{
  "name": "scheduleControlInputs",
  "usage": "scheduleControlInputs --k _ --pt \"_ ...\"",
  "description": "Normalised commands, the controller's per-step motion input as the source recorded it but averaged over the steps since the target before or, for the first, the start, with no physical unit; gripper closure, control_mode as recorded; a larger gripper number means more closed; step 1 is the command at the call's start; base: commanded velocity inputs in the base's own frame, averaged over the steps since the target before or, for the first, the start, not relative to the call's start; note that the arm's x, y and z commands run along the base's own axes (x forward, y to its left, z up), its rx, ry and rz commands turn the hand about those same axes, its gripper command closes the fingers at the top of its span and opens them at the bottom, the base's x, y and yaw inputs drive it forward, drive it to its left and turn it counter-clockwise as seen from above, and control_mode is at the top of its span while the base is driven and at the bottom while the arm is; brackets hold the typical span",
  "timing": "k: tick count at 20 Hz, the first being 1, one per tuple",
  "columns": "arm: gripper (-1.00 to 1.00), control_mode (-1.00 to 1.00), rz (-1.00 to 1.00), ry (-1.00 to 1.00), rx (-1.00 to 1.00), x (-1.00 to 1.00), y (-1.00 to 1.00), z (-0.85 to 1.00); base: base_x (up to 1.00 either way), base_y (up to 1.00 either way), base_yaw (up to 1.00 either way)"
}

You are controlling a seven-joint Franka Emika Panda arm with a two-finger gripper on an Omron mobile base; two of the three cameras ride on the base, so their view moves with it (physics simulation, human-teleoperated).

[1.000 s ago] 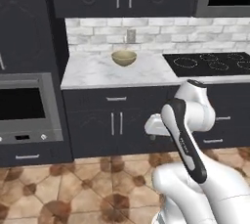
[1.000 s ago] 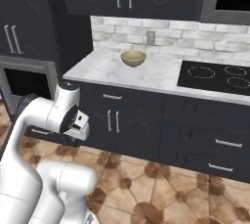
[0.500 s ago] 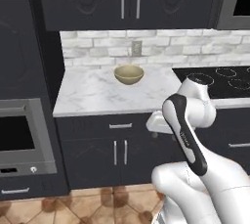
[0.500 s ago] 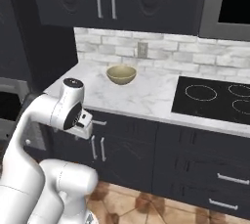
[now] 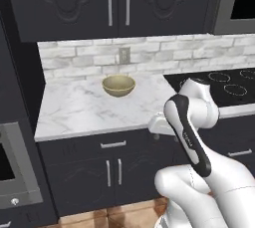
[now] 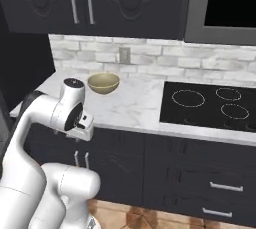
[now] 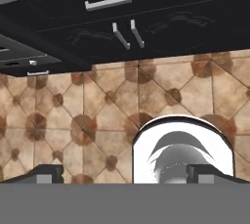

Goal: Pick the cup and bowl from the counter and place them on the counter next to the sink.

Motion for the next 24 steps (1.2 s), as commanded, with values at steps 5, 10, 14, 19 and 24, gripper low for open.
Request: scheduleControlInputs --k 5,10,14,19,24 --pt "-1.0 1.0 0.0 0.0 0.0 0.0 0.0 0.0 0.23 0.01 -0.27" --pt "-1.0 1.0 0.0 0.0 0.0 0.0 0.0 0.0 0.54 0.08 -0.19" --pt "-1.0 1.0 0.0 0.0 0.0 0.0 0.0 0.0 0.85 0.0 -0.03" --pt "-1.0 1.0 0.0 0.0 0.0 0.0 0.0 0.0 0.61 0.02 0.0" --pt "-1.0 1.0 0.0 0.0 0.0 0.0 0.0 0.0 0.26 0.07 0.0"
